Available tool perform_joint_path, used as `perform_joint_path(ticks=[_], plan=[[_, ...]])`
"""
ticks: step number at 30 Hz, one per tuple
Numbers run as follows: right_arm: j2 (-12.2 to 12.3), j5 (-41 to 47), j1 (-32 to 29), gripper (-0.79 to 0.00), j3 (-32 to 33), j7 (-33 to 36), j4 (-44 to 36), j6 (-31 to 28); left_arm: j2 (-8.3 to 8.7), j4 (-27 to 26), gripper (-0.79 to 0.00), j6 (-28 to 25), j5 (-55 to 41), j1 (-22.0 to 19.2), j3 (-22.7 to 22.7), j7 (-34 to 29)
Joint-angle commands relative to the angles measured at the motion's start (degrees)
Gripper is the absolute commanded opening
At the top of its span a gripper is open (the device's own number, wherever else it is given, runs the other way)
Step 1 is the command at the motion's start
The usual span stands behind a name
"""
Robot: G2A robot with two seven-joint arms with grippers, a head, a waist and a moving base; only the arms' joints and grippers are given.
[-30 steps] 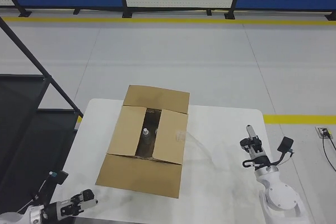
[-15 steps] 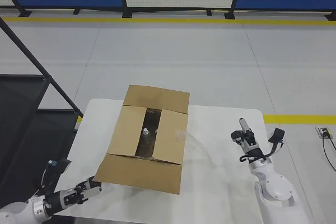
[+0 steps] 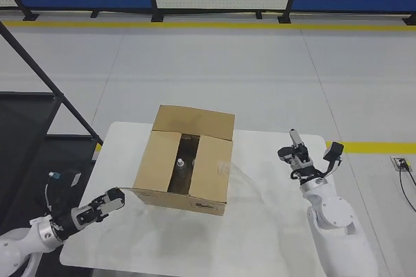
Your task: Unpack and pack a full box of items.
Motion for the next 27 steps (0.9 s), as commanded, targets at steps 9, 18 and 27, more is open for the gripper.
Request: perform_joint_path(ticks=[9,18,27], plan=[[-0.42,2.6,-0.59,0.0,-1.33,-2.12,-0.07,1.62,0.03,10.44,0.0,1.53,0.06,-12.15,6.3,-1.74],[-2.22,10.0,18.66,0.0,-6.84,3.63,24.53,0.66,-0.52,16.72,0.0,3.56,1.45,-18.74,11.65,1.53],[-2.74,8.99,25.36,0.0,-8.74,6.01,34.34,-0.57,-1.11,14.48,0.0,5.54,4.09,-19.76,15.36,6.56]])
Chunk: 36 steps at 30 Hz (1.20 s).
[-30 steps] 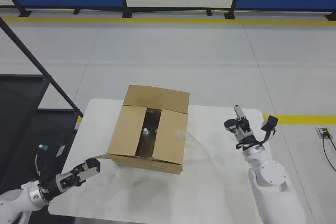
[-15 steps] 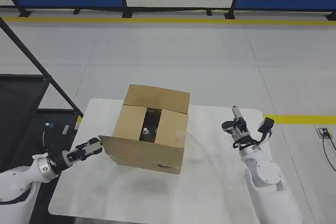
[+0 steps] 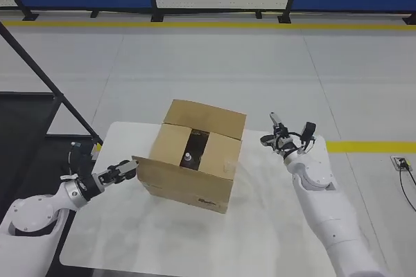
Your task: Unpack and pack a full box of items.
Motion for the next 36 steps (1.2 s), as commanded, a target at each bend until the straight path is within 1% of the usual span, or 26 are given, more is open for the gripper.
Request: perform_joint_path(ticks=[1,7,11,17,19,24,31,36], plan=[[0.0,0.01,-0.02,0.0,0.0,0.0,-0.21,-0.01,0.02,-0.71,0.0,0.1,0.98,0.49,0.12,0.81],[0.08,0.43,-0.71,0.0,0.28,0.13,-1.49,0.13,0.21,-2.27,0.0,0.28,1.53,2.18,-0.48,1.02],[-0.12,0.81,0.99,0.0,-0.42,2.36,0.37,0.42,0.13,-2.93,0.0,0.74,2.15,2.34,0.26,1.57],[-1.09,-0.66,6.91,0.0,-3.18,4.8,8.64,-1.44,0.14,-3.75,0.0,0.63,2.16,2.5,0.63,1.39],[-1.77,-0.49,9.14,0.0,-4.39,6.06,12.36,-3.37,0.18,-4.06,0.0,0.51,2.12,2.65,0.64,0.96],[-3.54,-0.97,13.04,0.0,-7.07,6.3,19.15,-7.47,0.32,-4.79,0.0,0.11,1.91,3.08,0.48,-0.32],[-5.81,-2.76,16.4,0.0,-10.02,5.37,25.13,-9.74,0.52,-5.26,0.0,-0.6,1.73,3.81,0.15,-1.67],[-6.47,-0.37,17.54,0.0,-9.49,8.22,27.42,-12.4,0.66,-5.64,0.0,-1.3,1.63,4.4,-0.06,-2.37]])
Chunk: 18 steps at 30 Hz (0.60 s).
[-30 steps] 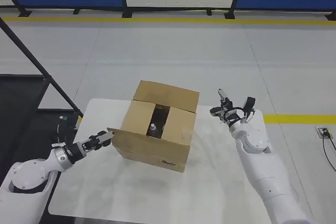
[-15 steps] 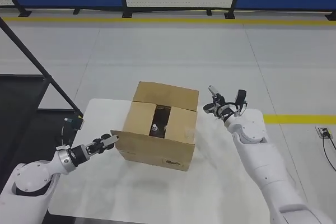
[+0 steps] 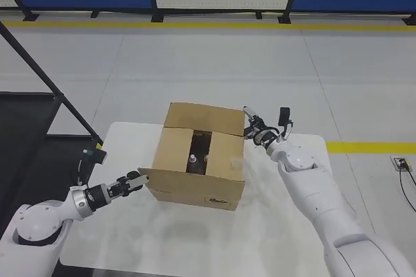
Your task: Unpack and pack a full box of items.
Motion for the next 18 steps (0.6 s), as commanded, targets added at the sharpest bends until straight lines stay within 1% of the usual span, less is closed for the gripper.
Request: perform_joint_path(ticks=[1,8,12,18], plan=[[-0.07,1.49,0.33,0.0,0.61,1.75,0.72,-1.54,0.04,-0.14,0.0,-0.11,-0.13,0.2,-0.04,-0.07],[0.49,4.59,0.83,0.0,2.47,7.64,1.94,-4.76,0.05,-0.33,0.0,-0.2,0.0,0.53,0.27,0.52],[0.99,5.23,0.92,0.0,3.24,9.62,2.24,-5.45,0.02,-0.55,0.0,-0.22,0.41,0.59,0.65,1.18],[1.44,2.36,1.52,0.0,2.4,13.11,2.47,-2.23,0.07,-1.17,0.0,-0.33,0.65,0.98,0.73,1.4]])
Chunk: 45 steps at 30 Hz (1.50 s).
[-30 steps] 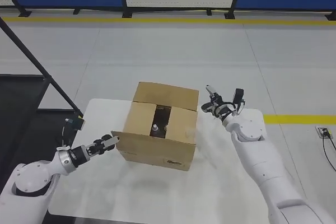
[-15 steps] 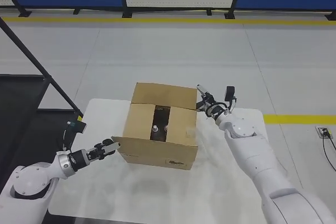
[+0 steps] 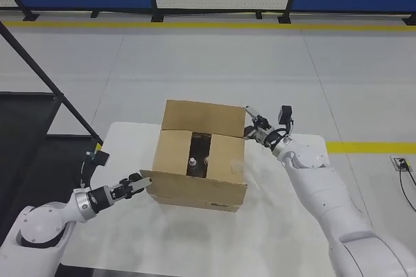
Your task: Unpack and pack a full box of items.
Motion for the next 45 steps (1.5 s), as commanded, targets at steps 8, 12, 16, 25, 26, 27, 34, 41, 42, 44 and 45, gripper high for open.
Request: perform_joint_path(ticks=[8,12,16,25,26,27,34,41,42,44,45], plan=[[-0.04,-2.24,-0.39,0.0,-0.88,1.7,-0.75,1.3,0.37,-1.64,0.0,-0.59,-1.34,2.08,-1.69,-1.21],[0.14,-3.62,-0.41,0.0,-1.22,1.72,-0.83,1.6,0.51,-1.96,0.0,-0.7,-1.27,2.99,-2.4,-1.05],[0.28,-4.83,-0.45,0.0,-1.34,-1.19,-0.99,1.71,0.51,-1.23,0.0,-0.4,-0.62,3.24,-2.21,-0.29],[-1.15,-8.98,-0.2,0.0,-3.6,-10.26,-1.69,4.88,0.49,-0.32,0.0,-0.24,-0.4,3.06,-1.58,0.12],[-1.41,-8.69,-0.34,0.0,-3.64,-11.04,-1.77,4.54,0.49,-0.28,0.0,-0.27,-0.47,3.08,-1.57,0.16],[-1.66,-8.55,-0.4,0.0,-3.75,-11.31,-1.73,4.44,0.49,-0.27,0.0,-0.28,-0.5,3.11,-1.56,0.23],[-2.37,-4.78,-0.07,0.0,-2.48,-10.28,-0.98,0.46,0.52,-0.2,0.0,-0.14,-0.54,3.32,-1.5,0.52],[-1.37,-2.68,0.15,0.0,-0.64,-6.03,-0.32,-2.82,0.44,-0.36,0.0,0.03,0.13,3.0,-0.74,1.09],[-1.17,-2.53,0.1,0.0,-0.4,-5.38,-0.39,-3.22,0.42,-0.36,0.0,0.18,0.17,2.88,-0.61,1.28],[-0.77,-2.04,-0.17,0.0,0.13,-3.96,-0.82,-4.4,0.38,-0.37,0.0,0.4,0.58,2.6,-0.33,1.65],[-0.57,-1.76,-0.36,0.0,0.42,-3.28,-1.06,-5.01,0.35,-0.3,0.0,0.58,0.9,2.47,-0.17,2.01]])
